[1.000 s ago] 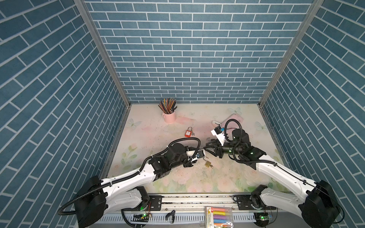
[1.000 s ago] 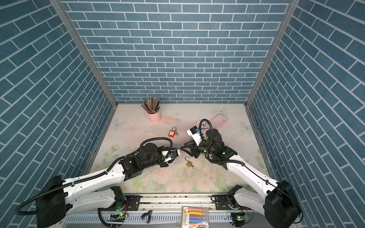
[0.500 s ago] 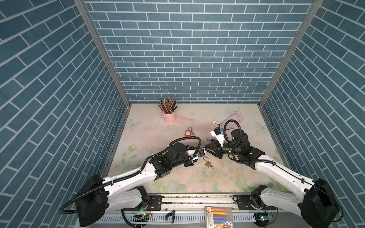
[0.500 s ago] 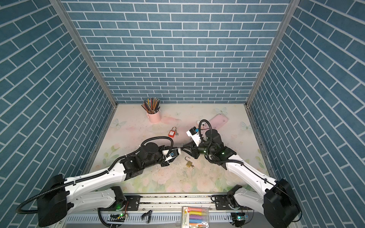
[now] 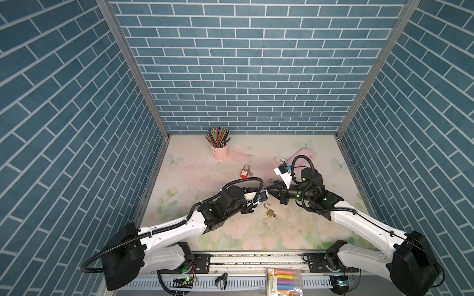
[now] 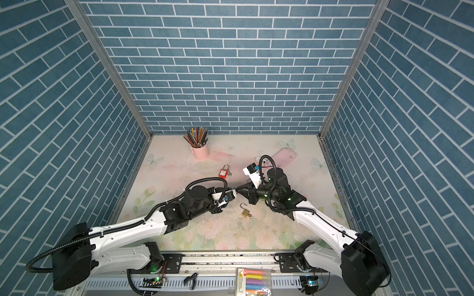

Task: Lock with the key

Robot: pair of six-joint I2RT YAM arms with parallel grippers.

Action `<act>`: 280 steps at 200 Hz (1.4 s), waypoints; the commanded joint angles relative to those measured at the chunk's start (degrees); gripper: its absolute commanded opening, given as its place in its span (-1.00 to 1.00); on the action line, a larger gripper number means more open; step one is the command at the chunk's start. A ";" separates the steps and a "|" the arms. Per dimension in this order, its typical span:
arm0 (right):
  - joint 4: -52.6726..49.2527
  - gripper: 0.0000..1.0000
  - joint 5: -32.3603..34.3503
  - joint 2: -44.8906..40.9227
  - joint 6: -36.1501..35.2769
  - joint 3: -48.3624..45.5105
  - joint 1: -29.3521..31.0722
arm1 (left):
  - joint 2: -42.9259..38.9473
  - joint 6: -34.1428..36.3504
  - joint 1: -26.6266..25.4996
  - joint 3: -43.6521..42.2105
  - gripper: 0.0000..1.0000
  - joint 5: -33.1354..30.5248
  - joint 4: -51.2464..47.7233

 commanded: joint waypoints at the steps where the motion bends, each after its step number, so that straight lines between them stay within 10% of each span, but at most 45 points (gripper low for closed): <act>1: 1.10 -1.00 -2.18 1.04 2.56 0.45 0.51 | 0.96 1.37 -1.10 0.24 -1.00 -6.31 8.38; 280: 13.41 -1.00 -4.36 17.20 8.65 -5.69 5.67 | 0.91 -6.90 0.52 8.02 -1.00 2.53 22.15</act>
